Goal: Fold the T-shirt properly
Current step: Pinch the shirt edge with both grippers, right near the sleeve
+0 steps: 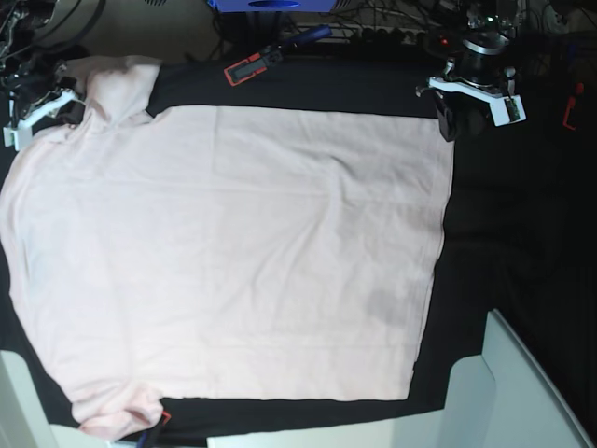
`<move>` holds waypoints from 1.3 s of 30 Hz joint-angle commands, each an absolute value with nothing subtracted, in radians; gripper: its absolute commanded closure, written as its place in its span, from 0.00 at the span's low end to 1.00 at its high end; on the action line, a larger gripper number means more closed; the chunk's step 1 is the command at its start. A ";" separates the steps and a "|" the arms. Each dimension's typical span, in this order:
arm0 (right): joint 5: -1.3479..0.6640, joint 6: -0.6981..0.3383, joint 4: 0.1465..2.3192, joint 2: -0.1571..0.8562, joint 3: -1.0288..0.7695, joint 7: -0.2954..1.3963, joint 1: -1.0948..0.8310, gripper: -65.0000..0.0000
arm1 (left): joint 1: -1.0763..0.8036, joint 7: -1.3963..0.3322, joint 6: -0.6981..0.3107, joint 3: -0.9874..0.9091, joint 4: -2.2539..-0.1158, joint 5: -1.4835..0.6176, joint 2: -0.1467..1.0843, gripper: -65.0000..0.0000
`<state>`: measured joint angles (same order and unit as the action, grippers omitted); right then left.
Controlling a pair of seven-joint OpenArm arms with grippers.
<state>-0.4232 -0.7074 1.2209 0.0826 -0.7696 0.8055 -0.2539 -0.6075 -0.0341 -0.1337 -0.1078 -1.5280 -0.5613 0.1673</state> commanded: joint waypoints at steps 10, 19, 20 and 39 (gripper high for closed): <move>-0.383 -0.698 1.214 0.081 -0.760 0.845 -0.257 1.00 | -0.561 -0.012 -0.127 0.047 -1.442 -0.806 0.320 0.56; -0.383 -0.698 1.214 0.101 -0.766 0.845 -0.257 1.00 | -0.578 -0.012 -0.127 0.079 -1.442 -0.809 0.328 0.36; -0.383 -0.698 1.214 0.101 -0.766 0.845 -0.259 1.00 | -0.582 -0.012 -0.127 0.077 -1.442 -0.809 0.328 0.30; -0.383 -0.698 1.214 0.101 -0.766 0.845 -0.259 1.00 | -0.547 -0.012 -0.127 -0.035 -1.328 -0.811 0.278 0.26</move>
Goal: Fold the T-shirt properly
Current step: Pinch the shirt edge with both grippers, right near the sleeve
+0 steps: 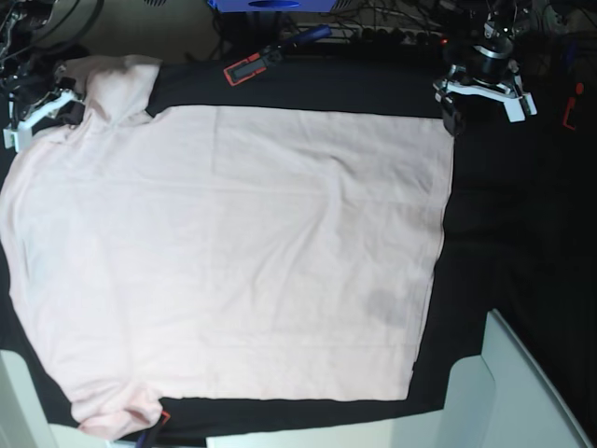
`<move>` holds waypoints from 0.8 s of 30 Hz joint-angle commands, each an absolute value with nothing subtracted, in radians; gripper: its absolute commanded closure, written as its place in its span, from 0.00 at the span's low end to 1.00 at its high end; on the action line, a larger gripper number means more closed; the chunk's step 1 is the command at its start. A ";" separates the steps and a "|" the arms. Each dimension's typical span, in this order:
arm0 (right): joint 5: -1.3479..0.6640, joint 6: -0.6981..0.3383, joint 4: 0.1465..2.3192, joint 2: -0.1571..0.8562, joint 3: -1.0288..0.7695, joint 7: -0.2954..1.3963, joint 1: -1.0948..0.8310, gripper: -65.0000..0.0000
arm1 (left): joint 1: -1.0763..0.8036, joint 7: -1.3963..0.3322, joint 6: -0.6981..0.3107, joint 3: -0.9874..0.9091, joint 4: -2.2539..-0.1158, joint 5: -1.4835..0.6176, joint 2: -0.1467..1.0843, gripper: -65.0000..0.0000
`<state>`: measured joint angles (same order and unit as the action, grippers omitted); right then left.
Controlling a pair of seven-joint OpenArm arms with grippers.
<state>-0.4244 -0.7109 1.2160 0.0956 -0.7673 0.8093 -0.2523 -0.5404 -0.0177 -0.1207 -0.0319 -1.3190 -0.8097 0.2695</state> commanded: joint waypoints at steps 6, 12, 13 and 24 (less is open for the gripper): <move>-0.383 -0.698 1.214 0.101 -0.766 0.845 -0.259 1.00 | -0.526 -0.012 -0.127 -0.036 -1.328 -0.811 0.274 0.26; -0.383 -0.698 1.214 0.101 -0.766 0.845 -0.259 1.00 | -0.490 -0.012 -0.127 0.042 -1.320 -0.809 0.278 0.26; -0.383 -0.698 1.214 0.101 -0.766 0.845 -0.259 1.00 | -0.489 -0.012 -0.127 0.053 -1.314 -0.809 0.278 0.26; -0.383 -0.698 1.214 0.101 -0.766 0.845 -0.259 1.00 | -0.453 -0.012 -0.127 0.110 -1.293 -0.809 0.275 0.27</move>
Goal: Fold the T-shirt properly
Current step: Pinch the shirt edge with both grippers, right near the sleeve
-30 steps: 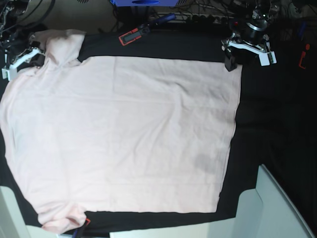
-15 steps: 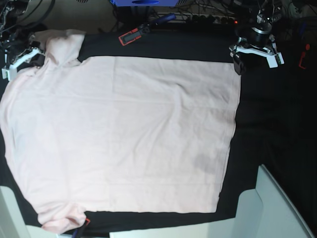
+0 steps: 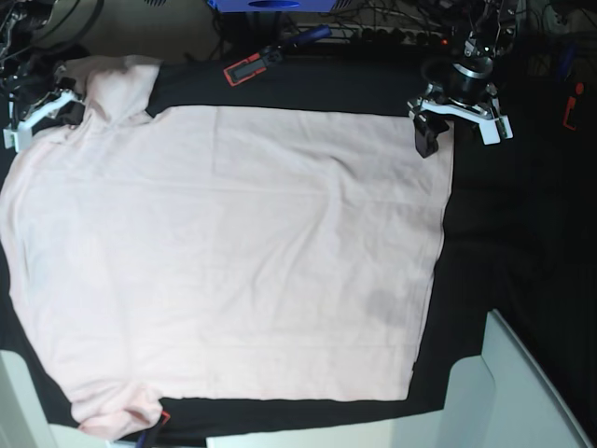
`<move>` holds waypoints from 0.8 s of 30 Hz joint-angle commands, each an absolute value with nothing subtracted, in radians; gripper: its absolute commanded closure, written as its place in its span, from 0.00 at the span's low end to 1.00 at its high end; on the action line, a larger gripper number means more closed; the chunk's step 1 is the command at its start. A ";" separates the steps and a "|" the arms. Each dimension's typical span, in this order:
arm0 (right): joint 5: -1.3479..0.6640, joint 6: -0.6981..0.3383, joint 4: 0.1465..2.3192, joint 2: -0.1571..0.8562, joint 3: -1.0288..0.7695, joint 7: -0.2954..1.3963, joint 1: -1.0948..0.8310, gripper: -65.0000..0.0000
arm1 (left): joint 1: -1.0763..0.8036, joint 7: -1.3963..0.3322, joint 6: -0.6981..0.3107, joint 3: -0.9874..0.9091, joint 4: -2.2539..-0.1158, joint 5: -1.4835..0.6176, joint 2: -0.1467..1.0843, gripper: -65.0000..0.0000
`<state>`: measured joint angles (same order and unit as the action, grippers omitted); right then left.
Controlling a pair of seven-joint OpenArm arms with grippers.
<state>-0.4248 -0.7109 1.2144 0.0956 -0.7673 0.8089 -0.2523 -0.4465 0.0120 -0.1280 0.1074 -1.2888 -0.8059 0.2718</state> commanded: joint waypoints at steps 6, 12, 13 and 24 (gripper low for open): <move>-0.383 -0.698 1.214 0.101 -0.765 0.845 -0.259 1.00 | -0.453 -0.012 -0.127 0.110 -1.291 -0.809 0.274 0.66; -0.383 -0.698 1.214 0.101 -0.763 0.845 -0.259 1.00 | -0.455 -0.012 -0.127 0.107 -1.291 -0.809 0.274 0.85; -0.383 -0.698 1.214 0.101 -0.763 0.845 -0.259 1.00 | -0.458 -0.012 -0.127 0.101 -1.291 -0.809 0.274 0.86; -0.383 -0.698 1.241 0.102 -0.766 0.845 -0.277 1.00 | -0.481 -0.012 -0.125 0.097 -1.311 -0.809 0.278 1.00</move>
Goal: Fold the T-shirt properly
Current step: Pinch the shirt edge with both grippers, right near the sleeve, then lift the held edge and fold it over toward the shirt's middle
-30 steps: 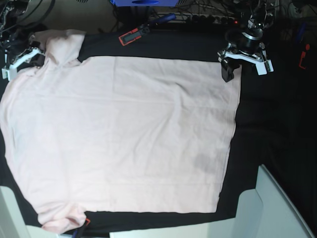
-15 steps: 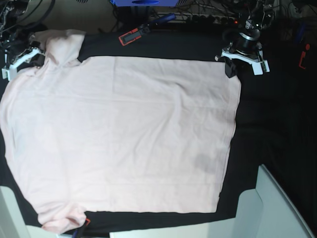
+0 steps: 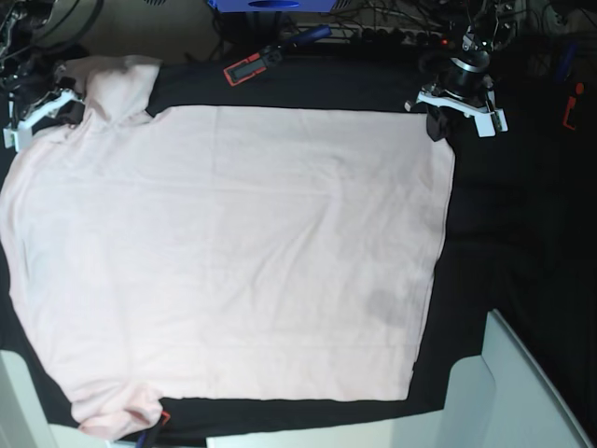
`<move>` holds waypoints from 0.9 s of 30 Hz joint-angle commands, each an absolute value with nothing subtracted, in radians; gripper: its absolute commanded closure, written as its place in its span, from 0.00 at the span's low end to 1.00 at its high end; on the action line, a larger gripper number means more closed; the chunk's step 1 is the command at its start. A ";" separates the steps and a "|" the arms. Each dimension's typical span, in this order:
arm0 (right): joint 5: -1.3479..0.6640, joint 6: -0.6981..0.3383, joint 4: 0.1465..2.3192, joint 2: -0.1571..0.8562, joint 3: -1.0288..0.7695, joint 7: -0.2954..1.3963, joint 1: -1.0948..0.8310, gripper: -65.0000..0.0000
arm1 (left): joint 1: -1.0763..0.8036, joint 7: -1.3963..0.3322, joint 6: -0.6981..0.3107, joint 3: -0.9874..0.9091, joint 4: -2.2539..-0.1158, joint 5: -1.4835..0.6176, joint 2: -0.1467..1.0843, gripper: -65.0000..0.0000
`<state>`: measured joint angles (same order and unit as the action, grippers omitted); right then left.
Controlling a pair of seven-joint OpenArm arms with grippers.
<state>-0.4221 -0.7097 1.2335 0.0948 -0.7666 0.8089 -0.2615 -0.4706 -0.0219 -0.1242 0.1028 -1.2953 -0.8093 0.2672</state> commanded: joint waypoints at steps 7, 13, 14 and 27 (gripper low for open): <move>-0.390 -0.698 1.440 0.094 -0.792 0.860 -0.348 1.00 | -0.532 -0.010 -0.125 0.096 -1.385 -0.805 0.283 1.00; -0.386 -0.698 1.511 0.065 -0.878 0.943 -0.358 1.00 | -0.581 -0.010 -0.120 0.054 -1.457 -0.802 0.282 1.00; -0.386 -0.698 1.523 0.065 -0.880 0.944 -0.360 1.00 | -0.595 -0.010 -0.120 0.035 -1.472 -0.802 0.278 1.00; -0.384 -0.698 1.624 0.070 -0.874 0.944 -0.406 1.00 | -0.677 -0.010 -0.120 -0.090 -1.550 -0.802 0.282 1.00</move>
<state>-0.3801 -0.6994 1.5993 0.0490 -0.8680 0.9607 -0.4034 -0.6678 -0.0372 -0.1287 -0.0837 -1.5337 -0.7948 0.2714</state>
